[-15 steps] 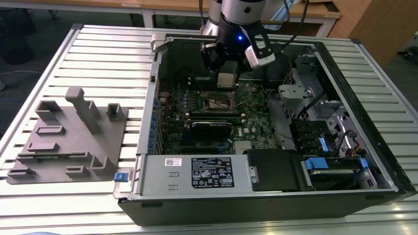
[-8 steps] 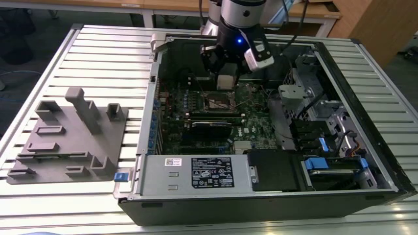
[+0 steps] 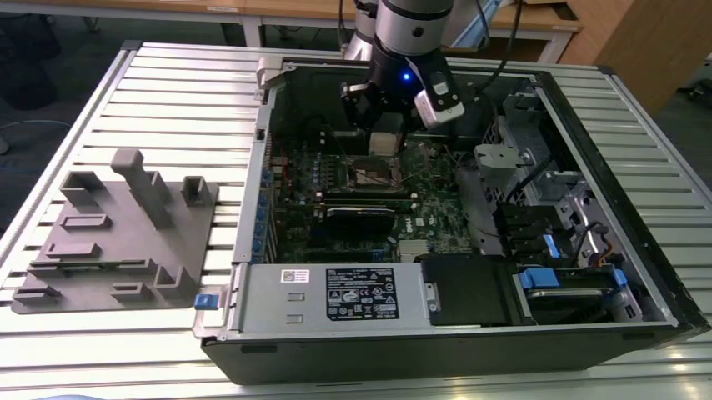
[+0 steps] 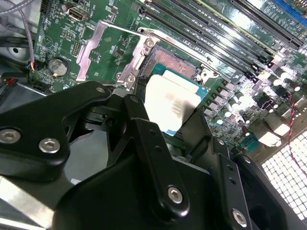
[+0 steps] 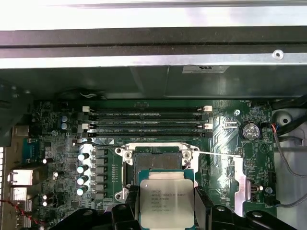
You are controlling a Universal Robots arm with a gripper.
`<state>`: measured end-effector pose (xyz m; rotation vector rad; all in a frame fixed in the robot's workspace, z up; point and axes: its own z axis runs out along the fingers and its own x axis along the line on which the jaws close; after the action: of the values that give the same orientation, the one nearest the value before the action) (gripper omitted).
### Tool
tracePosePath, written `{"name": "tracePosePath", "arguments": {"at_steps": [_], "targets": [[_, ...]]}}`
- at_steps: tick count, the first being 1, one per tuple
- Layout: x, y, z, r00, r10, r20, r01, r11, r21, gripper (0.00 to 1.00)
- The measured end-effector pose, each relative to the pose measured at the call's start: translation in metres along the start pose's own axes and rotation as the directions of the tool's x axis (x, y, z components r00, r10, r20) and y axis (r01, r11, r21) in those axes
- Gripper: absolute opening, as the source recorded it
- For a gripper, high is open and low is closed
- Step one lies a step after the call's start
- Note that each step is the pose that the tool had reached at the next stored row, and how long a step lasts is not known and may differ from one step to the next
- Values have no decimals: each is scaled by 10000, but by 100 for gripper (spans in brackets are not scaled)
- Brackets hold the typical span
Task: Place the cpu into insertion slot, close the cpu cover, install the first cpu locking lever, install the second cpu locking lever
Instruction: 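Place the cpu into insertion slot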
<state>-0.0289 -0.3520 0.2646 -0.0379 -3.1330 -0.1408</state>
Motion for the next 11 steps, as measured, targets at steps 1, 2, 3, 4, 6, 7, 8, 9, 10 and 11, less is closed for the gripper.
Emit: {"name": "tracePosePath", "arguments": {"at_steps": [1,2,3,4,6,7,8,9,10,11], "targets": [[0,0,0,10000,0,0,0,10000,-1,54],[0,0,1,10000,0,0,0,10000,-1,54],[0,0,2,10000,0,1,0,10000,-1,54],[0,0,8,10000,-1,3,1,10000,-7,54],[-1,-2,25,10000,0,3,0,10000,-4,54],[-1,-3,36,10000,-1,7,1,10000,-3,54],[0,-4,49,10000,-1,17,1,10000,-3,54],[1,-5,60,10000,-1,32,1,10000,-3,54],[3,-6,71,10000,-4,55,4,10000,-3,54],[5,-8,87,10000,-8,84,8,10000,-4,54]]}}
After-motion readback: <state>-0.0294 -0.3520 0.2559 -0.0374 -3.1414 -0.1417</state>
